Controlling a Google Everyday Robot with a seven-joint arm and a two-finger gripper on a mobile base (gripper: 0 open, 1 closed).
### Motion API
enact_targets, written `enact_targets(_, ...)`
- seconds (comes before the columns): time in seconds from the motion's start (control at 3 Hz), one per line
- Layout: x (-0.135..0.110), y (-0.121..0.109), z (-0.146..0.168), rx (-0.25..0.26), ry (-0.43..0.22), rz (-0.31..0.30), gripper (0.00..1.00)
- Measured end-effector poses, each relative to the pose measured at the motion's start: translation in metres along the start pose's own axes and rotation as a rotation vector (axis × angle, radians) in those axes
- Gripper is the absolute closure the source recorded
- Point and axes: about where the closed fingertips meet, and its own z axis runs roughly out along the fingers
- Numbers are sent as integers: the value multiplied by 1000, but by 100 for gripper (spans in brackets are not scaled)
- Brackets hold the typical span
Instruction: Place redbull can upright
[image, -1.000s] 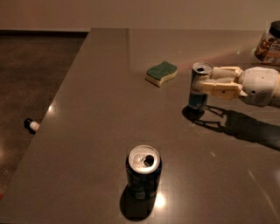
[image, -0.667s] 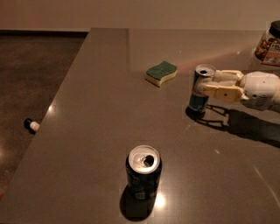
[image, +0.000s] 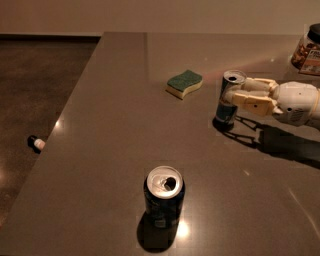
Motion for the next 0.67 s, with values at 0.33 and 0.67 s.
enact_targets(0.33, -1, 1, 3, -5, 0, -1, 5)
enact_targets(0.67, -1, 2, 4, -8, 0, -1, 0)
